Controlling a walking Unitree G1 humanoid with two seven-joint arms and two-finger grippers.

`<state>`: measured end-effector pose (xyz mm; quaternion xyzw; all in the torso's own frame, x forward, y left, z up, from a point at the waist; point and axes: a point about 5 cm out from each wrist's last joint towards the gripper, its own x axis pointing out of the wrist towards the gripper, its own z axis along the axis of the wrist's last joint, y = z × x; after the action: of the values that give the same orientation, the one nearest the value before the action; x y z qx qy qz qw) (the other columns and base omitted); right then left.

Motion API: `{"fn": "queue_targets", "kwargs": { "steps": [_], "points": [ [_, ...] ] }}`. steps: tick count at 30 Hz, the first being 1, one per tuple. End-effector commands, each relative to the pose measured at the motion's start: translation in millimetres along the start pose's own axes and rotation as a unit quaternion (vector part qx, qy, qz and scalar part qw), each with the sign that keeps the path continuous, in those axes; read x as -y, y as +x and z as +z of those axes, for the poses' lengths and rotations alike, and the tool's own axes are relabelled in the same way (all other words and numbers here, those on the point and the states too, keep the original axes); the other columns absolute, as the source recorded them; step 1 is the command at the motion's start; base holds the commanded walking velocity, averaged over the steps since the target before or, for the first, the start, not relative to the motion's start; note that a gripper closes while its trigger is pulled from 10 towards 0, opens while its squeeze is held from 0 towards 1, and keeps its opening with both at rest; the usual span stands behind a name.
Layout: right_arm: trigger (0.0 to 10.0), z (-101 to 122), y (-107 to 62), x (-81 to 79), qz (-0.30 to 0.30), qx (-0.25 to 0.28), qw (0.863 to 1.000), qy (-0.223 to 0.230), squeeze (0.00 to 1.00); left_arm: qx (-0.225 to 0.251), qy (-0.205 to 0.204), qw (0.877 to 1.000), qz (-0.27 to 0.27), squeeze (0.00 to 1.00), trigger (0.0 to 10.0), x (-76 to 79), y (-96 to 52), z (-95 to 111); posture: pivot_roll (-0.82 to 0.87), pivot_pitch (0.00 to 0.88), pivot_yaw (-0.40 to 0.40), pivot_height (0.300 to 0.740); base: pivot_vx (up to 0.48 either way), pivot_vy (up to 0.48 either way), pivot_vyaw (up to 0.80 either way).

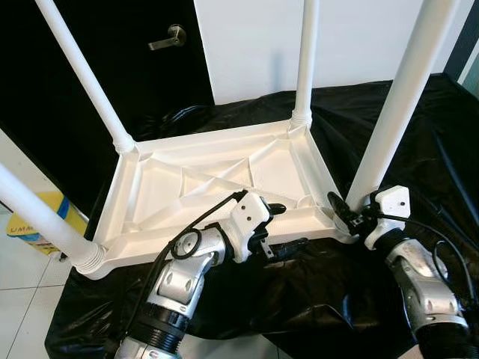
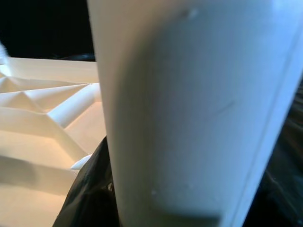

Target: Building children table

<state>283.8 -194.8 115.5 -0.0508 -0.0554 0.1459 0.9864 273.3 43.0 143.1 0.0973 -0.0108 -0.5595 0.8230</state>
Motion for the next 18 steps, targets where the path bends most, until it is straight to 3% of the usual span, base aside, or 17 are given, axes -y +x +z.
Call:
{"fn": "queue_targets", "kwargs": {
  "steps": [1,10,13,18],
  "points": [
    [10.0,-18,-4.5,-8.5,-0.028,-0.043,0.998,0.019,0.0,-0.003,0.002,1.0,0.005,0.0,10.0,-0.9,1.1,-2,-0.17,0.0,0.089,0.74,0.0,0.0,0.0],
    [10.0,-18,-3.4,-22.0,-0.132,-0.051,0.989,0.039,0.0,-0.002,0.004,1.0,0.013,0.0,10.0,-2.6,1.1,-2,-0.16,0.0,0.073,0.74,0.0,0.0,0.0],
    [10.0,-22,-8.7,-26.2,-0.25,-0.073,0.965,0.028,0.0,0.0,0.003,1.0,0.025,0.0,10.0,-3.7,-0.7,-1,-0.14,0.0,0.057,0.74,0.0,0.0,0.0],
    [10.0,-24,-8.5,-35.3,-0.303,-0.084,0.948,0.045,0.0,0.0,0.001,0.999,0.04,0.0,10.0,-5.8,-2.9,-2,-0.13,0.0,0.046,0.74,0.0,0.0,0.0]
  ]
}}
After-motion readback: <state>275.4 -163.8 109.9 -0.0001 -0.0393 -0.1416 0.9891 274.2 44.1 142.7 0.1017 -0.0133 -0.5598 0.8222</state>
